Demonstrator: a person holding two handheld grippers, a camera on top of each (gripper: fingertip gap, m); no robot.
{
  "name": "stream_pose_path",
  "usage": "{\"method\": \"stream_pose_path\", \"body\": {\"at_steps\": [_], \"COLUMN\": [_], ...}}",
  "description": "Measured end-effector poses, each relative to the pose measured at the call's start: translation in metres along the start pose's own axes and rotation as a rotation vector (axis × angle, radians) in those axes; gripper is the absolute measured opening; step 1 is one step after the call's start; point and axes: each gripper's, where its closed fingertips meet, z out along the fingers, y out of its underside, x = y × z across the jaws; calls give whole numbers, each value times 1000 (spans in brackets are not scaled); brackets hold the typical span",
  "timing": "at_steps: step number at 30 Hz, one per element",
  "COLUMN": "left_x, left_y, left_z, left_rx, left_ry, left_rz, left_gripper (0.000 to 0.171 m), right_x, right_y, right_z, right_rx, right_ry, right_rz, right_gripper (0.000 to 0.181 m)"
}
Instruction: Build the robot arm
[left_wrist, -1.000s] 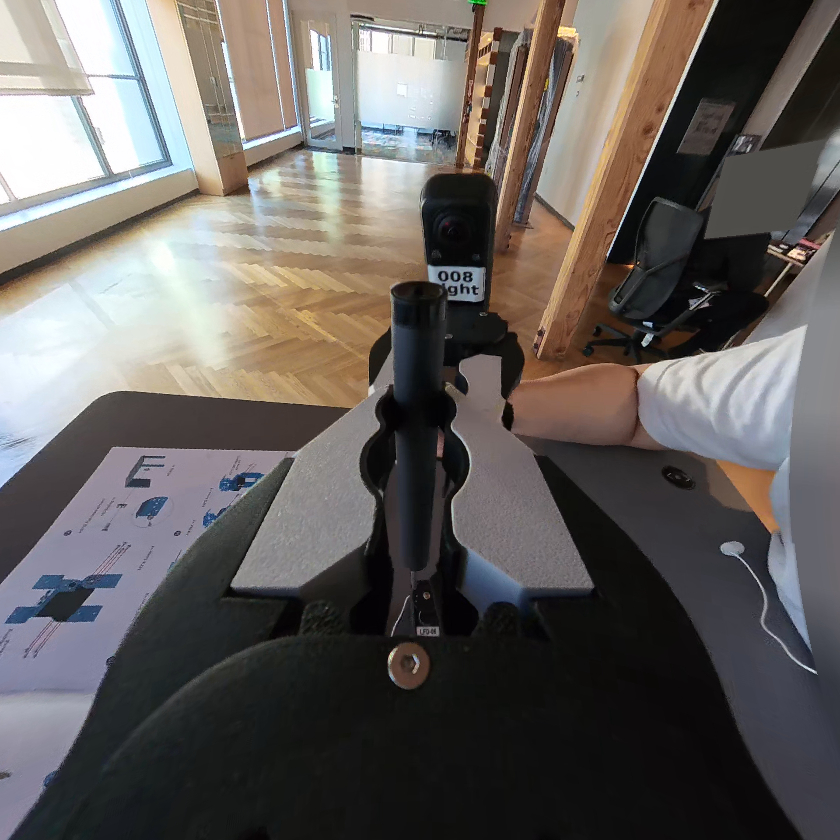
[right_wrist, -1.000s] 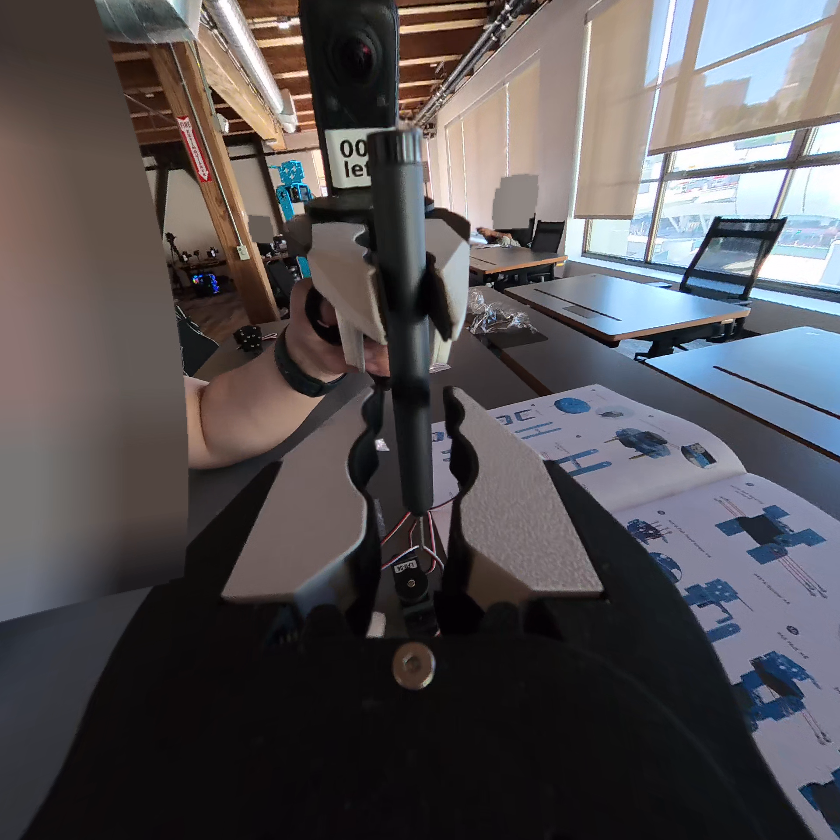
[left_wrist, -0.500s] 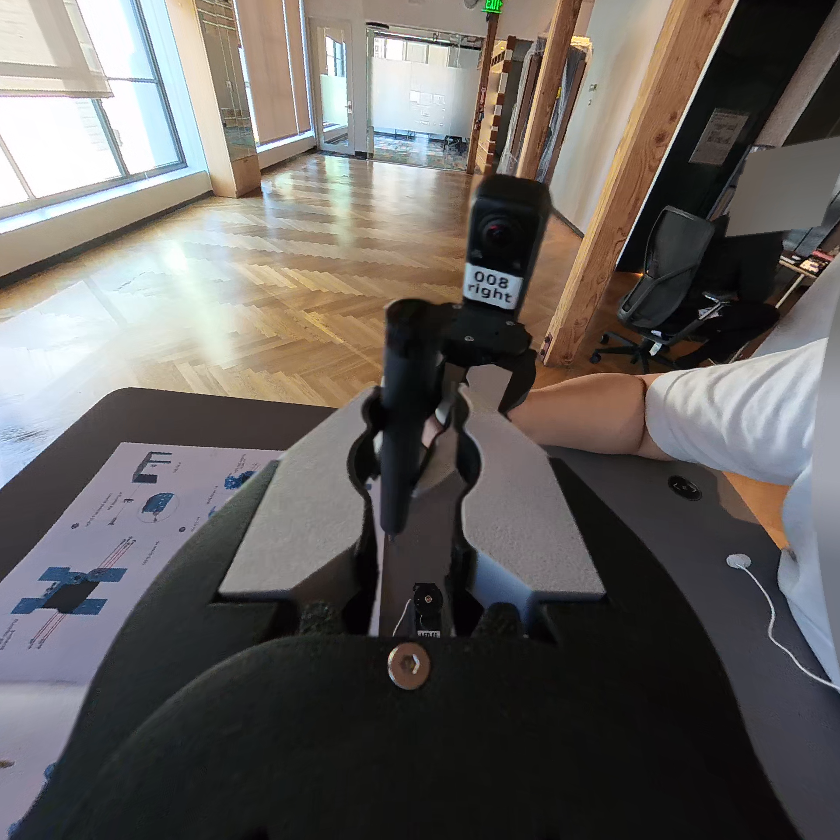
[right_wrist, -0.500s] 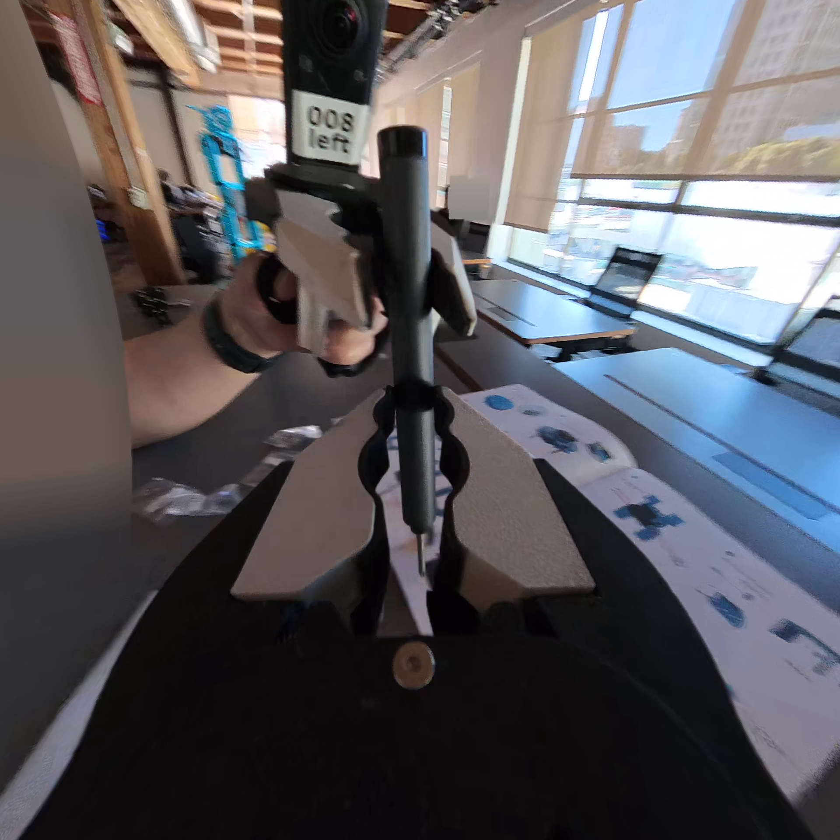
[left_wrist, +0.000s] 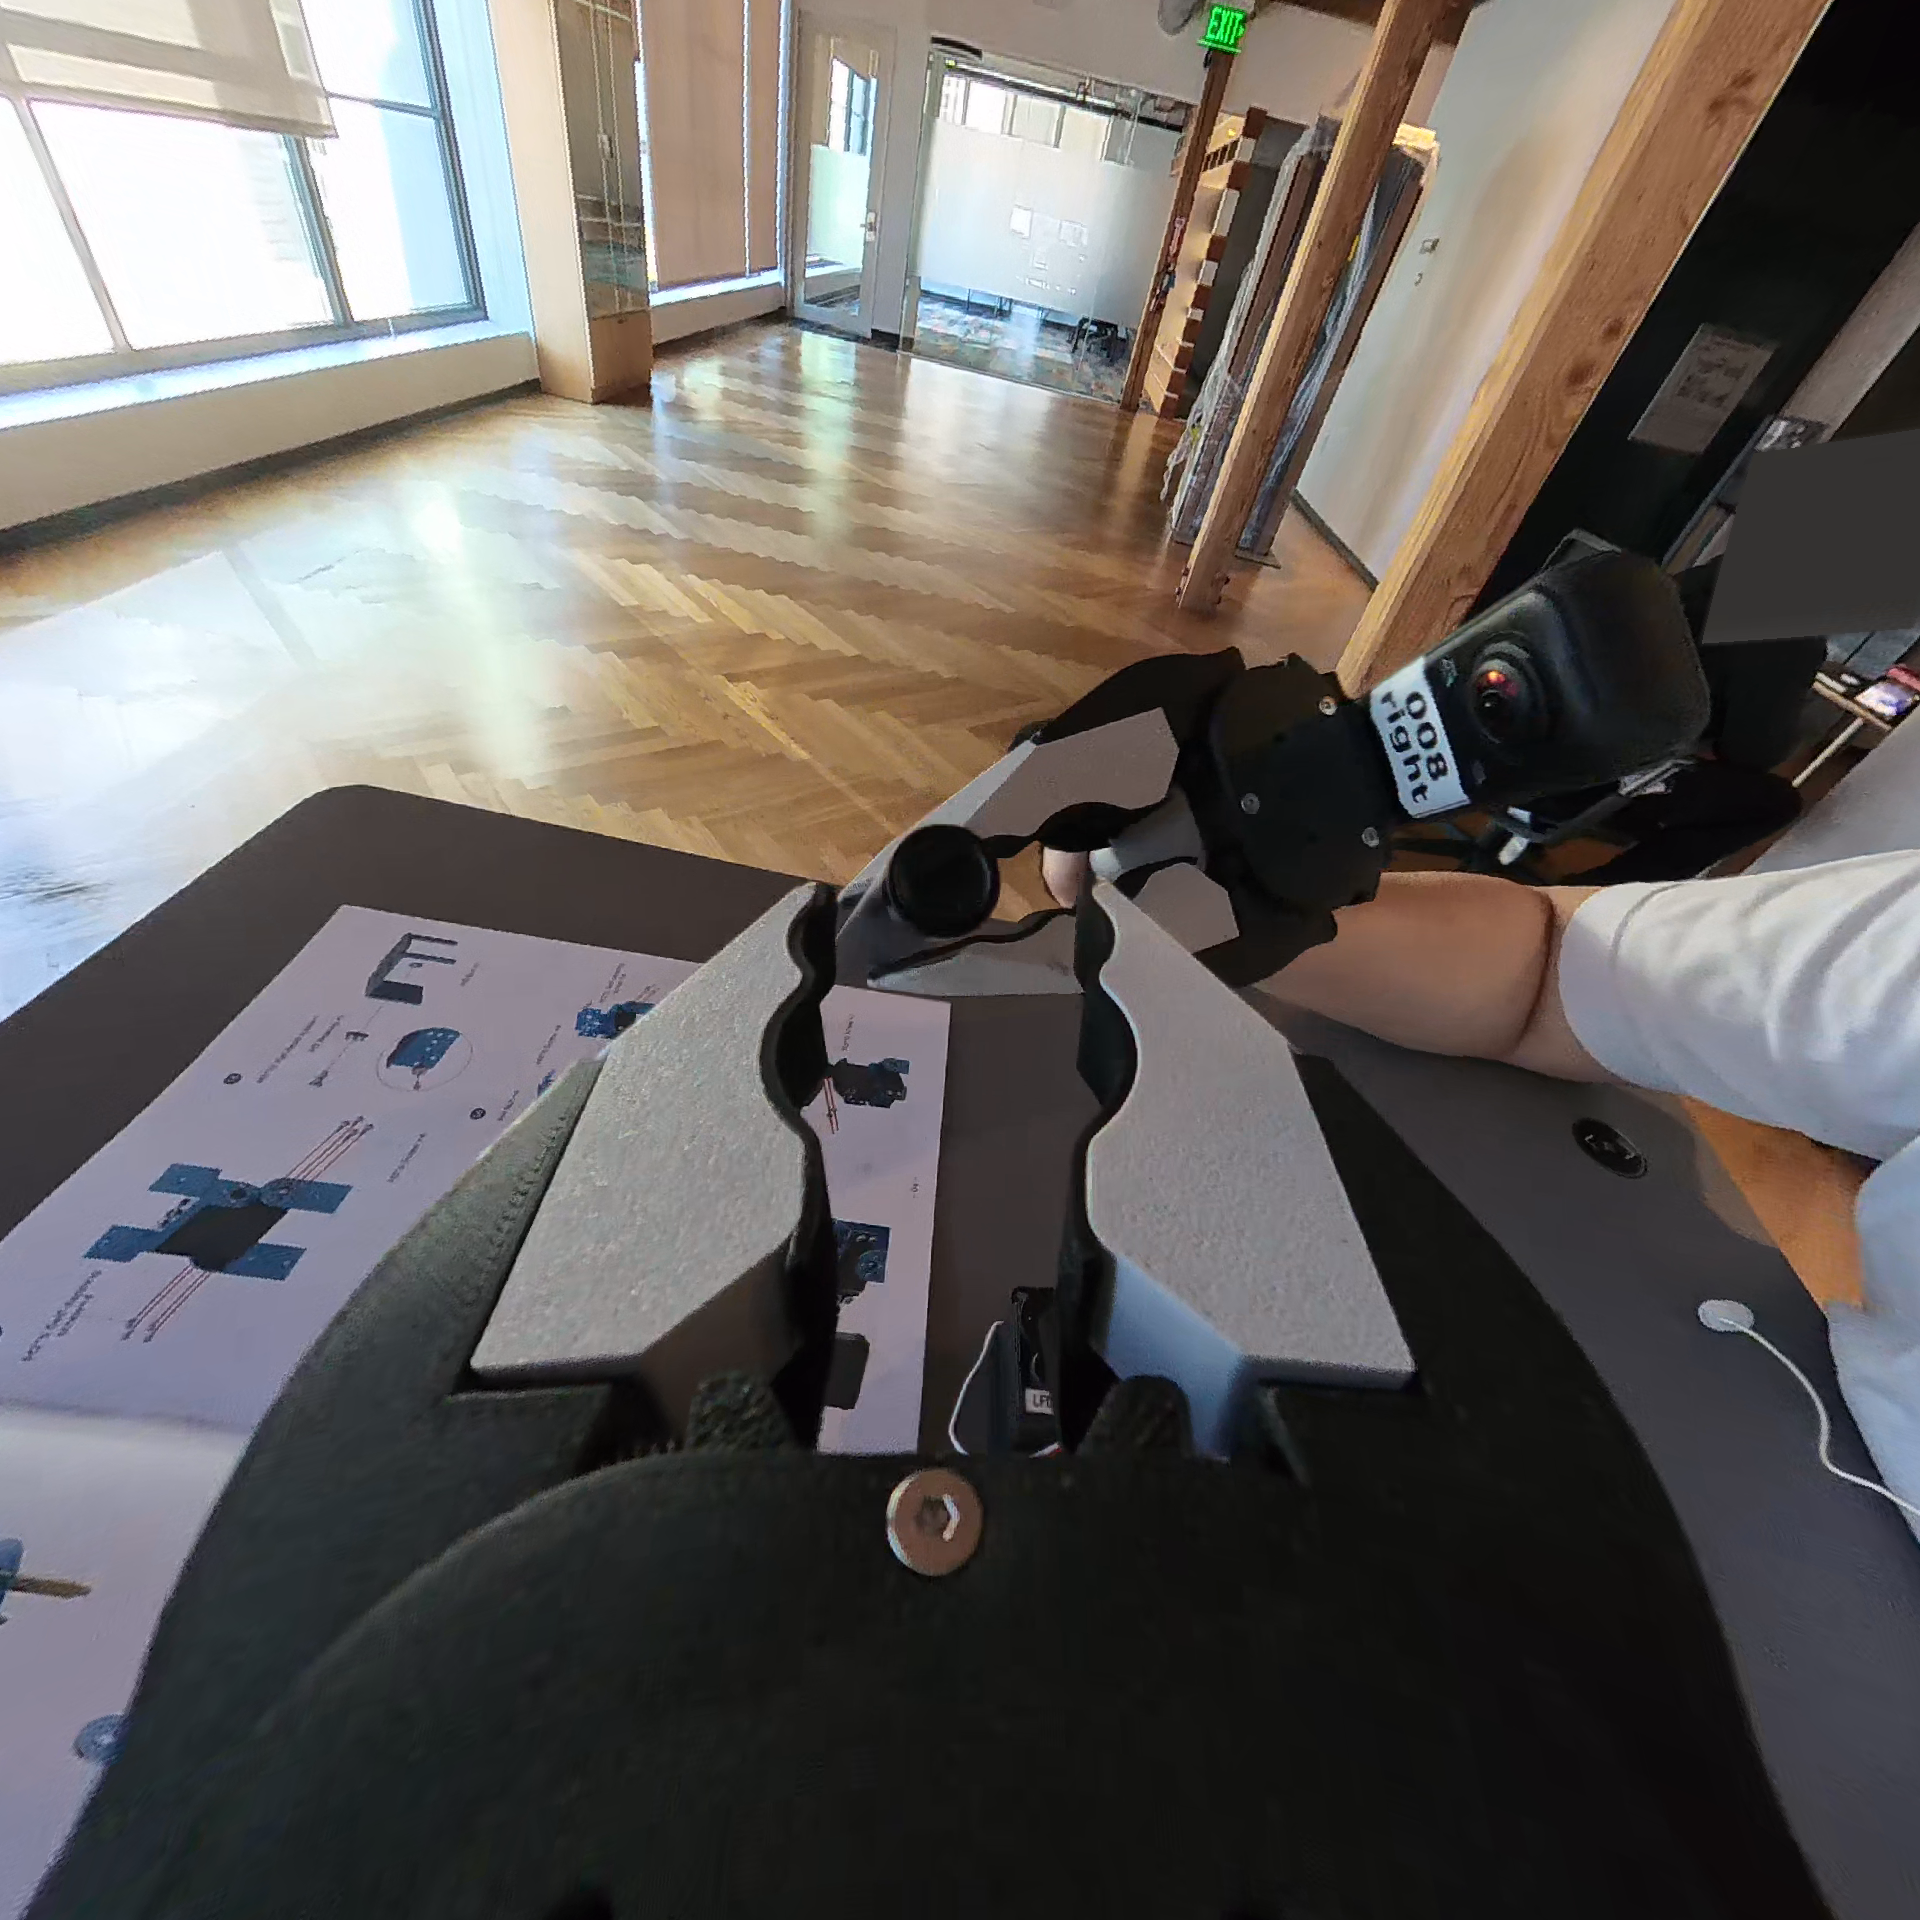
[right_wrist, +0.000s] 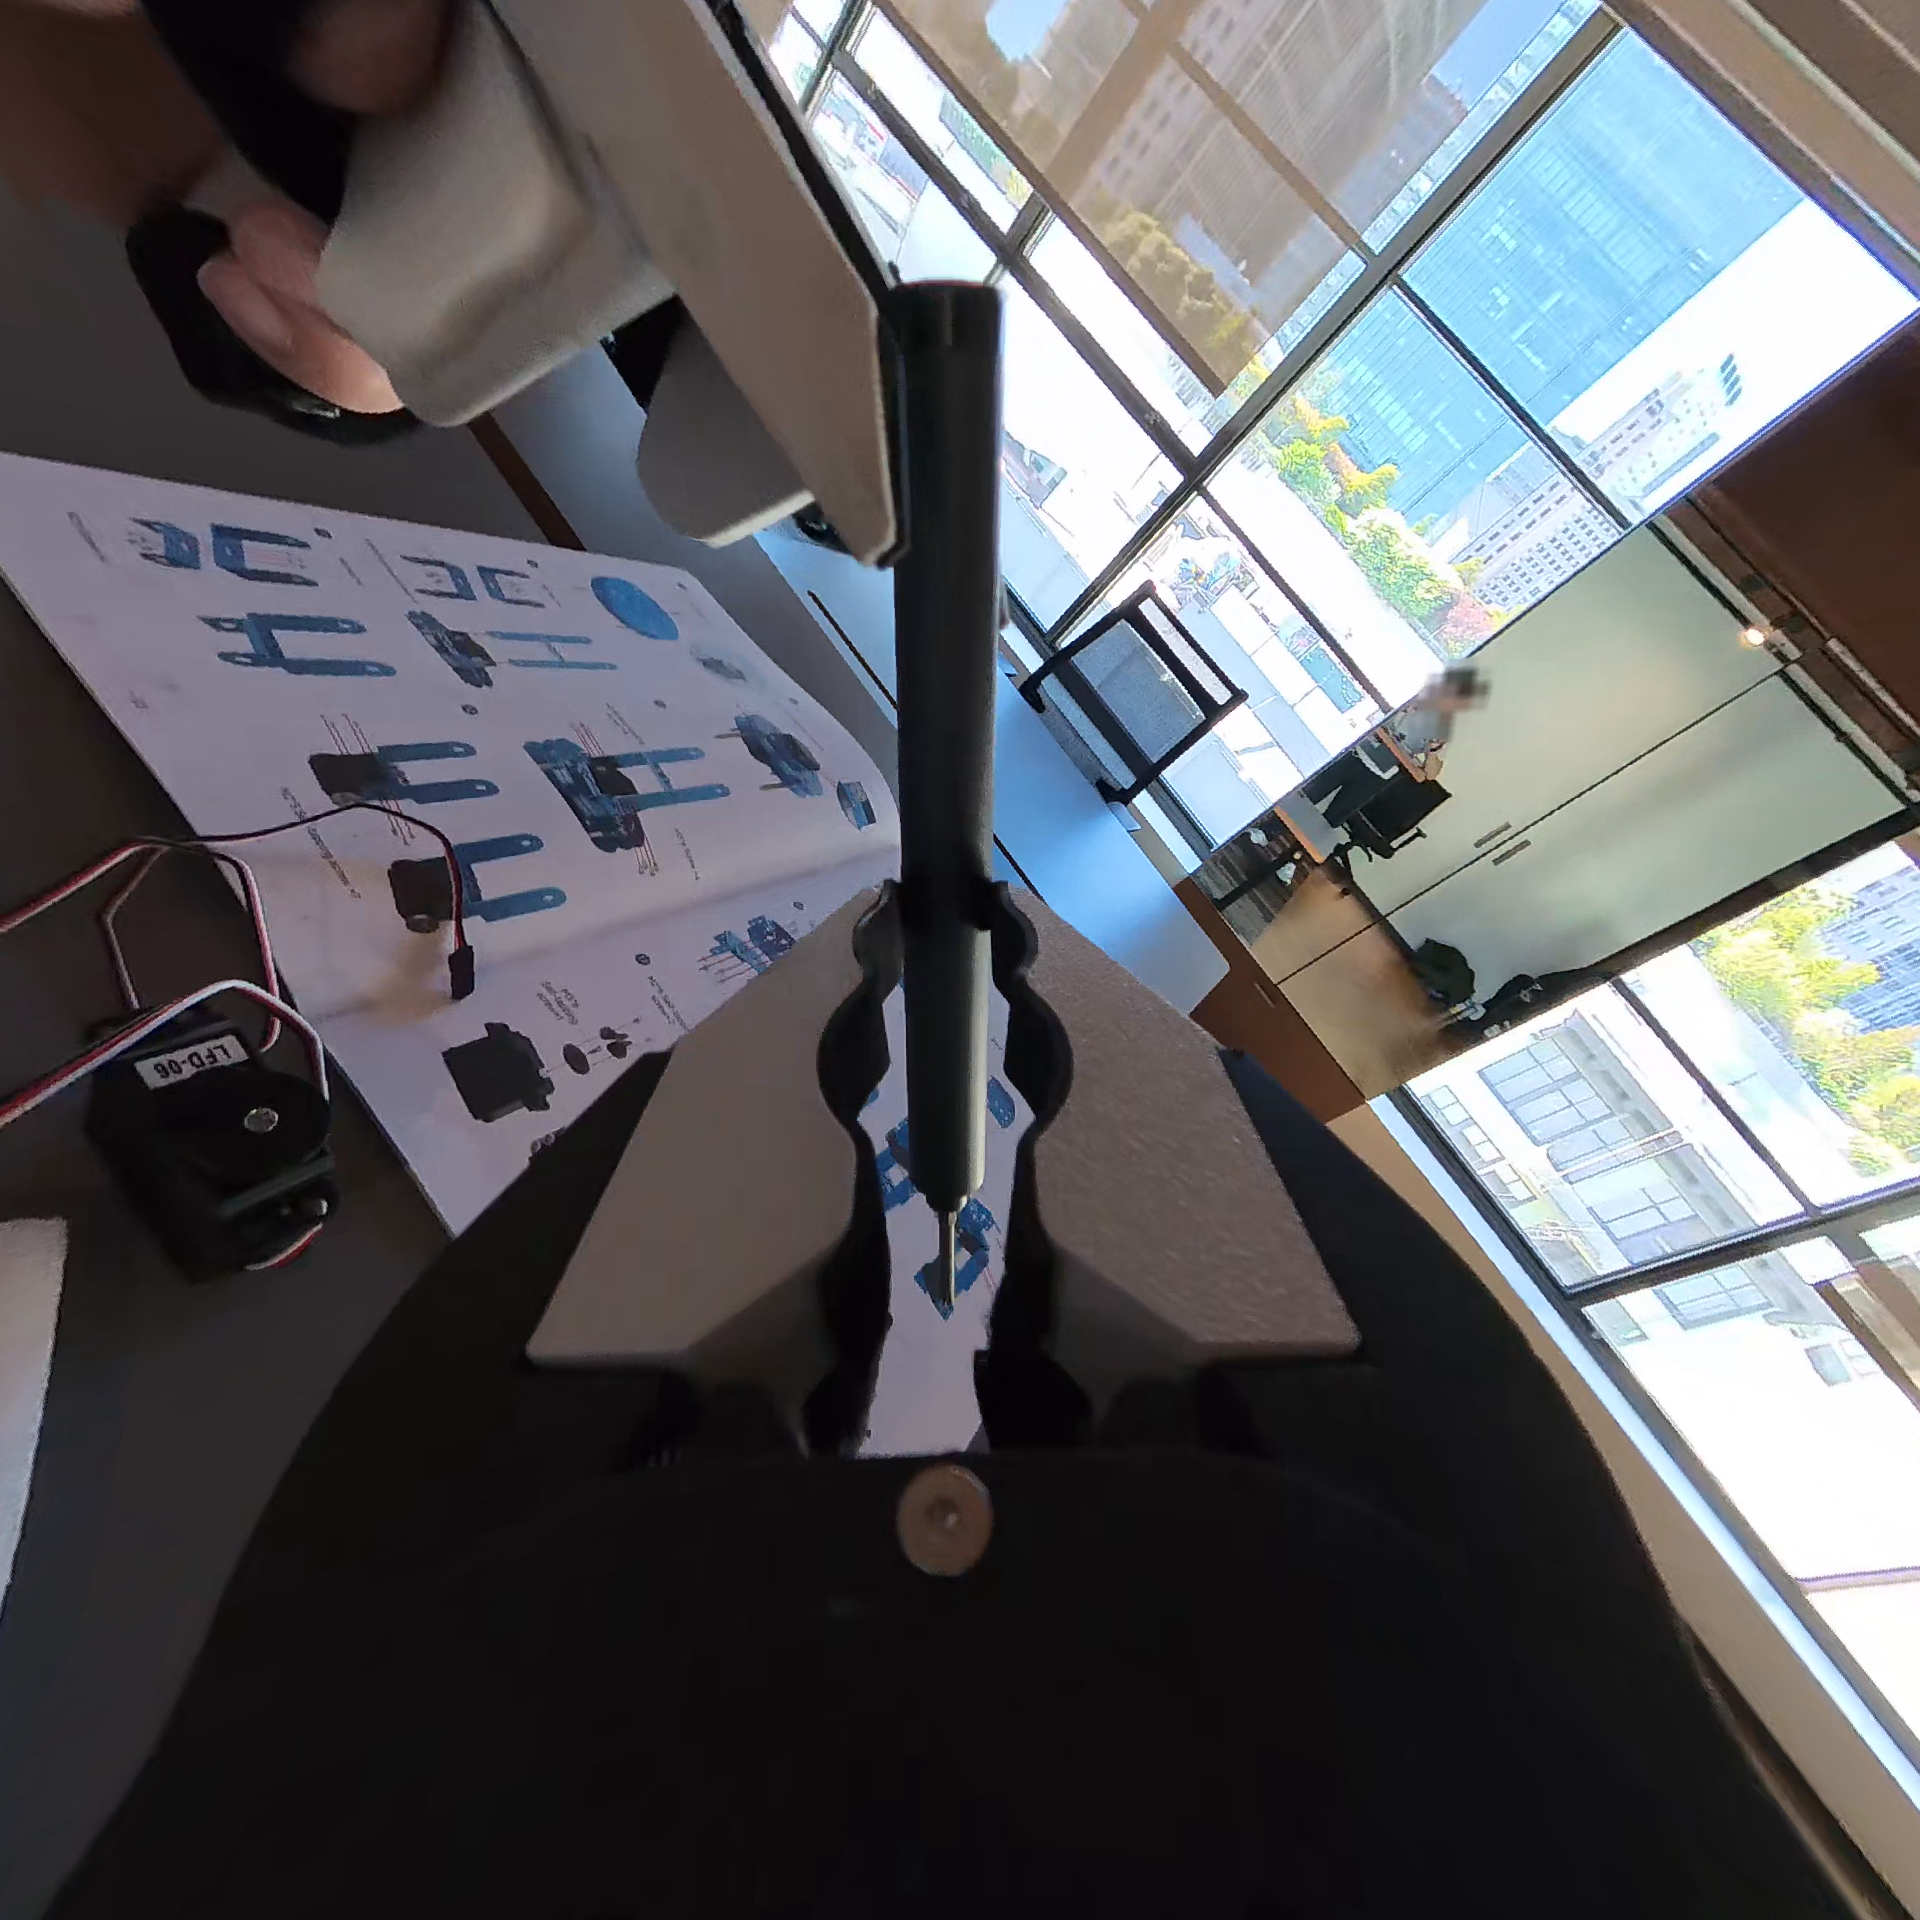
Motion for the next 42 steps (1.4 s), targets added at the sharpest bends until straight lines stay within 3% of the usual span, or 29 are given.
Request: {"method": "stream_pose_path", "body": {"at_steps": [10,15,19,23,25,29,35,42], "left_x": [8,8,22,28,31,29,27,27], "left_y": [7,17,68,123,140,143,139,151], "left_z": [7,-3,-10,-7,-3,6,5,8], "left_rx": [-36,-95,-227,-362,-405,-348,-273,-306], "left_ry": [16,-25,21,28,33,18,-41,-32], "left_rz": [36,128,125,201,212,167,132,141], "left_gripper": [42,46,51,53,58,51,46,43], "right_x": [-8,-1,5,6,0,-7,1,-6], "right_y": [8,-8,-32,-33,-24,-20,-18,-24], "right_z": [7,-3,-31,-39,-32,-29,-34,-36], "right_rx": [-29,143,381,479,462,486,517,522], "right_ry": [-32,-85,-203,-294,-341,-415,-360,-380], "right_rz": [18,270,576,723,758,820,790,761], "right_gripper": [16,15,15,15,15,16,16,16]}}
